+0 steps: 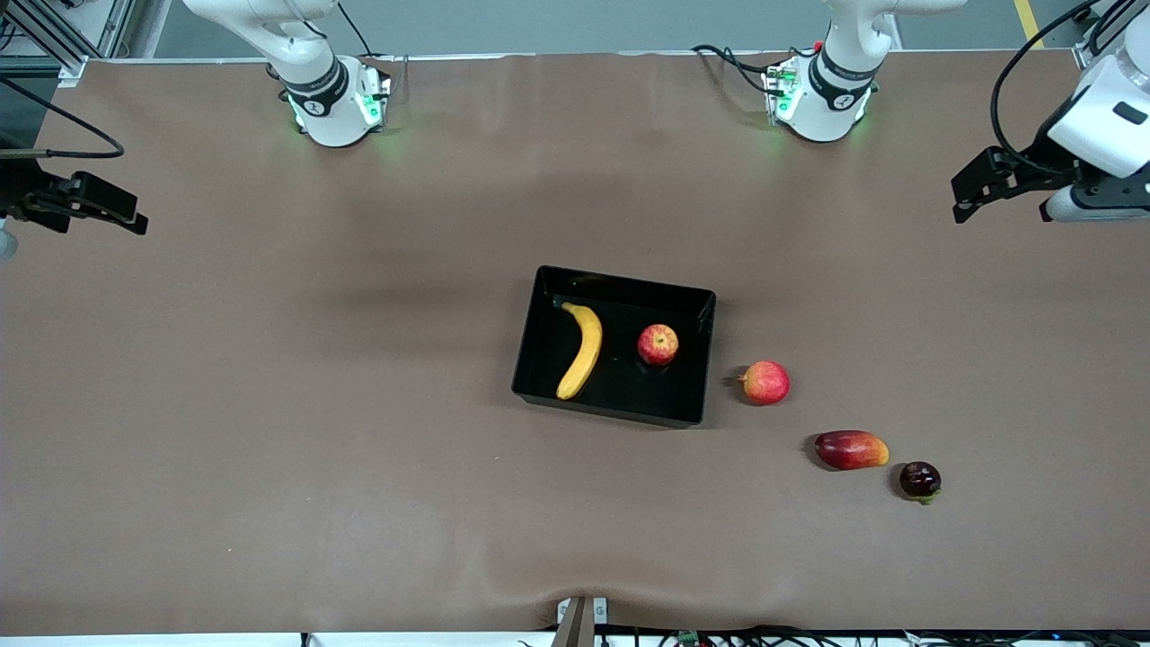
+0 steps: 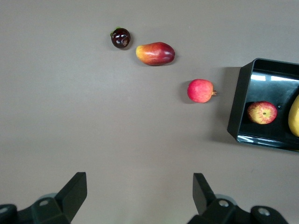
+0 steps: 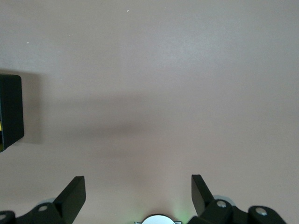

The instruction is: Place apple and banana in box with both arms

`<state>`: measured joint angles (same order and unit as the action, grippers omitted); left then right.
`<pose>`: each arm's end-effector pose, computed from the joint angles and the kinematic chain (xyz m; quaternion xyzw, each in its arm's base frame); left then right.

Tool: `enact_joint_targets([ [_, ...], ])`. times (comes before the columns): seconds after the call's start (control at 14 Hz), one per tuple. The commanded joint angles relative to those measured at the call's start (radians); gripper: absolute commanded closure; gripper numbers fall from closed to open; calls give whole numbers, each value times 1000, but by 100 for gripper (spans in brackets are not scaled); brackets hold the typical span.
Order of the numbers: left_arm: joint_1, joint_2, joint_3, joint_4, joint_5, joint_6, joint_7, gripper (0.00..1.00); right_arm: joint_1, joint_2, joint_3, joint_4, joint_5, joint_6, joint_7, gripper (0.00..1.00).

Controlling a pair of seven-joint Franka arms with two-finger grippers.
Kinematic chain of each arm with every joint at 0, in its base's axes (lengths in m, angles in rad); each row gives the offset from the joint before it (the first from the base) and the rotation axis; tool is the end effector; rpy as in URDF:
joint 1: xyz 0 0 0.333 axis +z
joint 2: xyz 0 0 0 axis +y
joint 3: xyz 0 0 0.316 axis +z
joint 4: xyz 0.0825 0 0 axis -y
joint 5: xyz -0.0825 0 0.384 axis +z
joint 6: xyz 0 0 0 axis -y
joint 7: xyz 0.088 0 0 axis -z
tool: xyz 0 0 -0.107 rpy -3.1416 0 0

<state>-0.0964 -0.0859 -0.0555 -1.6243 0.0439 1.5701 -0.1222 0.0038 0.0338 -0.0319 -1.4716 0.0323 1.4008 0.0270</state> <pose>0.5220 -0.0766 0.6457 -0.9995 0.0144 -0.0190 0.0219 0.5472 -0.0112 0.6379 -0.9982 0.0256 0.0523 0.0155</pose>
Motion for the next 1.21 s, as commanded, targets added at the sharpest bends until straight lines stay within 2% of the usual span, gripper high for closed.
enact_joint_targets([
  [0.0,4,-25,-15,-14,-16,-19,-25,0,-2,-2,4,-4,-6,6,-4,0],
  [0.57,7,15,-6,44,-13,-19,-25,0,-1,5,4,-3,-5,9,-4,0],
  [1.14,49,8,-6,47,-47,-21,-24,0,-1,6,4,-4,-3,12,-4,0],
])
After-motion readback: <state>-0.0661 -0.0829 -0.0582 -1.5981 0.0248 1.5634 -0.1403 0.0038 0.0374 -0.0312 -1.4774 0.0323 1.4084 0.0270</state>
